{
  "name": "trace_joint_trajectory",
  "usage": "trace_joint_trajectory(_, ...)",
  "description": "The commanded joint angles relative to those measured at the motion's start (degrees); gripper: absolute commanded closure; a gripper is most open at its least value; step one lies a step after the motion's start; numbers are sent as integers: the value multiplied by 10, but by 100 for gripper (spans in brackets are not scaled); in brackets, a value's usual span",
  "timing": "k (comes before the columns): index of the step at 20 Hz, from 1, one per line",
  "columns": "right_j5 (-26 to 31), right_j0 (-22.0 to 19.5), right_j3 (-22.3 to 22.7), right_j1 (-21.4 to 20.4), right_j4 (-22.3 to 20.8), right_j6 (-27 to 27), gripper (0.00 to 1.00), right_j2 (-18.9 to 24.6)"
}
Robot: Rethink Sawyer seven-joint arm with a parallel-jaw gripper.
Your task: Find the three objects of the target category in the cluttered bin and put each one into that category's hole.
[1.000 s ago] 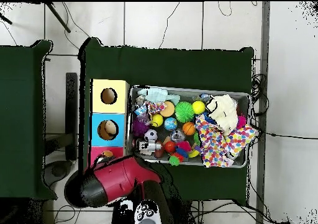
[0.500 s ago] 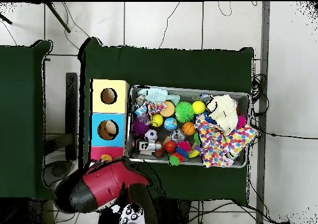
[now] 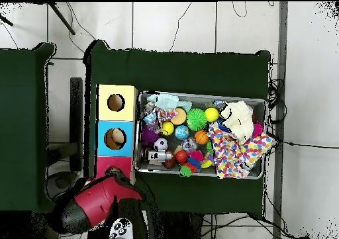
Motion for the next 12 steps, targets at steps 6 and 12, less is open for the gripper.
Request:
trace_joint_trajectory(6,55,-56,-30,-10,23,-7,100,9)
trace_joint_trajectory(12,57,-63,-61,7,14,1,100,0)
